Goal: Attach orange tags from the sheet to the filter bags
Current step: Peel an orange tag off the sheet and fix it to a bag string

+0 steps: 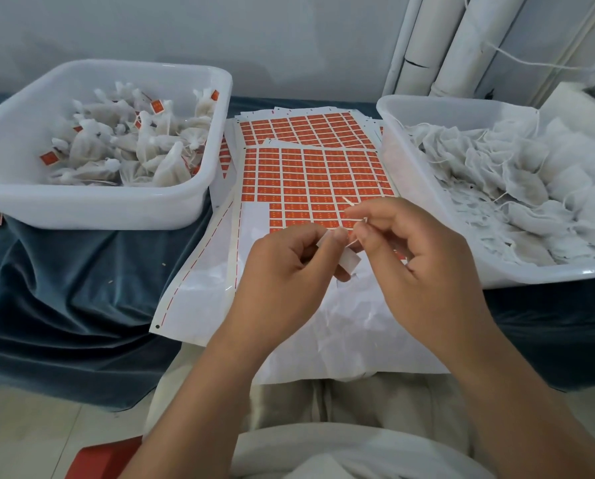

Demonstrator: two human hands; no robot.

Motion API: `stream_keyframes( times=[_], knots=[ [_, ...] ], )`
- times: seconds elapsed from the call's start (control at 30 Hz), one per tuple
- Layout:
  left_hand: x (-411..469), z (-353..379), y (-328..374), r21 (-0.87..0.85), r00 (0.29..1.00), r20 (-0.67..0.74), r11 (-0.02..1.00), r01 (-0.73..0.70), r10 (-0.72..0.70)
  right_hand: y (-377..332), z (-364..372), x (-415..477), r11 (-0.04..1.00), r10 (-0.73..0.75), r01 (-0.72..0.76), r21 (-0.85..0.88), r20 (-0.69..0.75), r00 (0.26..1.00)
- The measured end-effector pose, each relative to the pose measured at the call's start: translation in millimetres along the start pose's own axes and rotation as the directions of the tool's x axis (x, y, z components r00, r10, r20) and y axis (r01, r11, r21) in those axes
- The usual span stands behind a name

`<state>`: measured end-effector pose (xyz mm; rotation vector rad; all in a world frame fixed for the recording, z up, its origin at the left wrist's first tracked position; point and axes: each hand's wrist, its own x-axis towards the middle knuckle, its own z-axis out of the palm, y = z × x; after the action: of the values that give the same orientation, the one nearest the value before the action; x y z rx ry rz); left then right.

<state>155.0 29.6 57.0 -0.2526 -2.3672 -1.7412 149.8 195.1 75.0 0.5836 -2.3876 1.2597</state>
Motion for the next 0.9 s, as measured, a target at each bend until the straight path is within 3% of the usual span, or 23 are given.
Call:
stream_keyframes(
  times=[0.17, 0.33, 0.43, 0.53, 0.63, 0.77, 0.9],
  knots=[
    [1, 0, -2, -0.008, 1.0, 0.002, 1.0, 0.015, -0.015, 3, 2, 0, 0.999, -0.008, 0.009, 0.039, -0.022, 1.0],
    [4, 8, -5, -0.31, 0.954, -0.009, 0.908, 0.284, -0.301, 2, 11, -3, 0.93, 0.055, -0.042, 0.364, -0.024, 0.998],
    [4, 12, -10, -0.342, 0.931, -0.026, 0.878, 0.334, -0.364, 0, 8, -1, 0.899, 0.092, -0.079, 0.43, -0.009, 0.996],
    [7, 6, -17, -0.35, 0.959, -0.01, 0.9, 0.262, -0.283, 1, -1, 2, 0.948, 0.001, -0.008, 0.319, 0.02, 1.0],
    [10, -2, -25, -0.243, 0.991, 0.068, 0.961, 0.132, -0.119, 2, -4, 3, 0.967, -0.032, 0.021, 0.254, 0.038, 0.999],
    [9, -9, -30, -0.185, 0.969, 0.248, 0.981, 0.057, -0.009, 5, -4, 3, 0.955, 0.038, -0.035, 0.293, -0.003, 0.999],
    [10, -10, -33, -0.25, 0.932, 0.357, 0.968, 0.034, 0.059, 10, -2, 4, 0.97, 0.047, -0.035, 0.241, -0.042, 0.998]
  ],
)
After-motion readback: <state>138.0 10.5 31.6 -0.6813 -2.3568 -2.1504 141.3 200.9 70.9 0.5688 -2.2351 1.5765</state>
